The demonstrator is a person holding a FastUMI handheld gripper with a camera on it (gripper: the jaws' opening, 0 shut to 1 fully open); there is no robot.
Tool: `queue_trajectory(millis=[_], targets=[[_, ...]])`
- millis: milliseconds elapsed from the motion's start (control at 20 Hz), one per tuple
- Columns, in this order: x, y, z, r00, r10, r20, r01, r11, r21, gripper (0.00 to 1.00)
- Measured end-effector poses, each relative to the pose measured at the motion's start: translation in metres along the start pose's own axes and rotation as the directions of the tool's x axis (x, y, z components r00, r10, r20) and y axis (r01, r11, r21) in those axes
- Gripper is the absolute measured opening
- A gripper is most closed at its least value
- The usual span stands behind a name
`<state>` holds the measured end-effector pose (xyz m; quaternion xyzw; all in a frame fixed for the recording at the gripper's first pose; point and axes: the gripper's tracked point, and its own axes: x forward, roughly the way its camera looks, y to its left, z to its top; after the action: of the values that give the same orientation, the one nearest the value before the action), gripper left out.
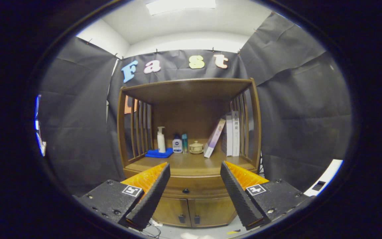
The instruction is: Pull open the drawer, take out the items inside it, and place them on the countertop above the cabinet.
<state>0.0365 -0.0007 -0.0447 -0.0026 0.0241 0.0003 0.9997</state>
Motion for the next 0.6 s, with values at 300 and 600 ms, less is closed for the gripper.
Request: queue_trajectory(millis=[300, 600], targets=[[0.046, -0.006, -0.053, 0.999, 0.002, -0.035, -0.001, 0.999, 0.033, 0.99], [0.090, -0.013, -0.112, 0.998, -0.006, -0.065, 0.007, 1.000, 0.007, 0.99]])
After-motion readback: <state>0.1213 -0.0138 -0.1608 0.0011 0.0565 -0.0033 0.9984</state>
